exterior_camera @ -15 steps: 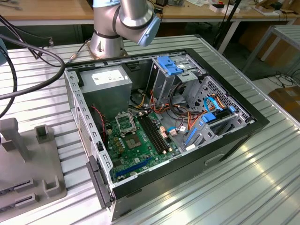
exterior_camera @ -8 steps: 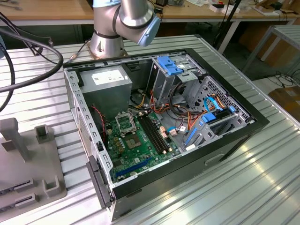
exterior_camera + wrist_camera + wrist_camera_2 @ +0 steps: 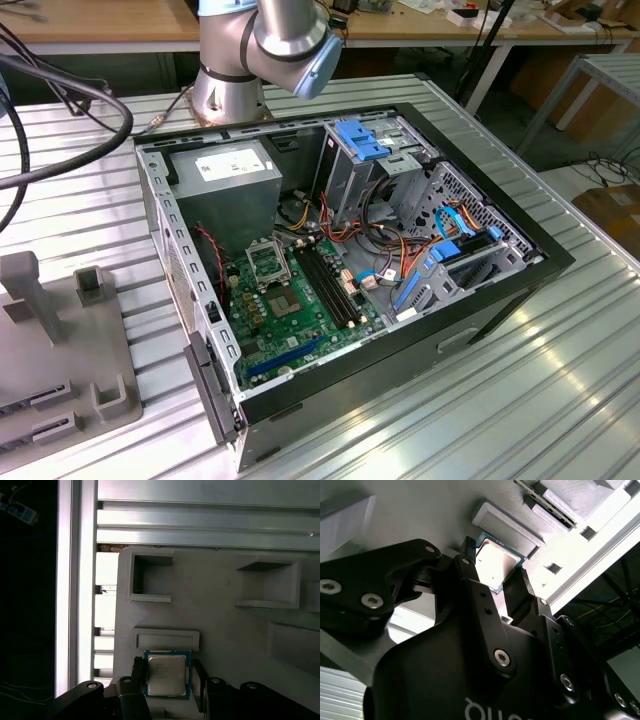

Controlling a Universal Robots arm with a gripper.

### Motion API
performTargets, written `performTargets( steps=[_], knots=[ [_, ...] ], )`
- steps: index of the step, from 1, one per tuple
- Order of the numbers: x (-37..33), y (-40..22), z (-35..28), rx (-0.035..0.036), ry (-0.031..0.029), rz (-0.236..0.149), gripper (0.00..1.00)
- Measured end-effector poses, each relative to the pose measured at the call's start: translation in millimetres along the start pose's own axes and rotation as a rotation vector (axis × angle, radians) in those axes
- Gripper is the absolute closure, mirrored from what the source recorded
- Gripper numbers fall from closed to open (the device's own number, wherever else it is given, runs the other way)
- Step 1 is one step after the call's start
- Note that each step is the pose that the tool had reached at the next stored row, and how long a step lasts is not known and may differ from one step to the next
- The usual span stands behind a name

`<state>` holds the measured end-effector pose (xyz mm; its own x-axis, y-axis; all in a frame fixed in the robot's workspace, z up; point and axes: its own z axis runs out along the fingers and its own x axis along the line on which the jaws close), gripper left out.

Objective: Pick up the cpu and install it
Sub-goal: 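Pick up the cpu and move it towards the insertion slot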

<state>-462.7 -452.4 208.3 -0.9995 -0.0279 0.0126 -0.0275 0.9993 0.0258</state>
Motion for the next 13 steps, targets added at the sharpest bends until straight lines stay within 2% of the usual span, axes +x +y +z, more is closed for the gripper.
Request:
performTargets(
  steps=[13],
  knots=[
    [0.0, 0.0, -1.8, -0.0003, 0.0001, 0.0, 0.53]
  ],
)
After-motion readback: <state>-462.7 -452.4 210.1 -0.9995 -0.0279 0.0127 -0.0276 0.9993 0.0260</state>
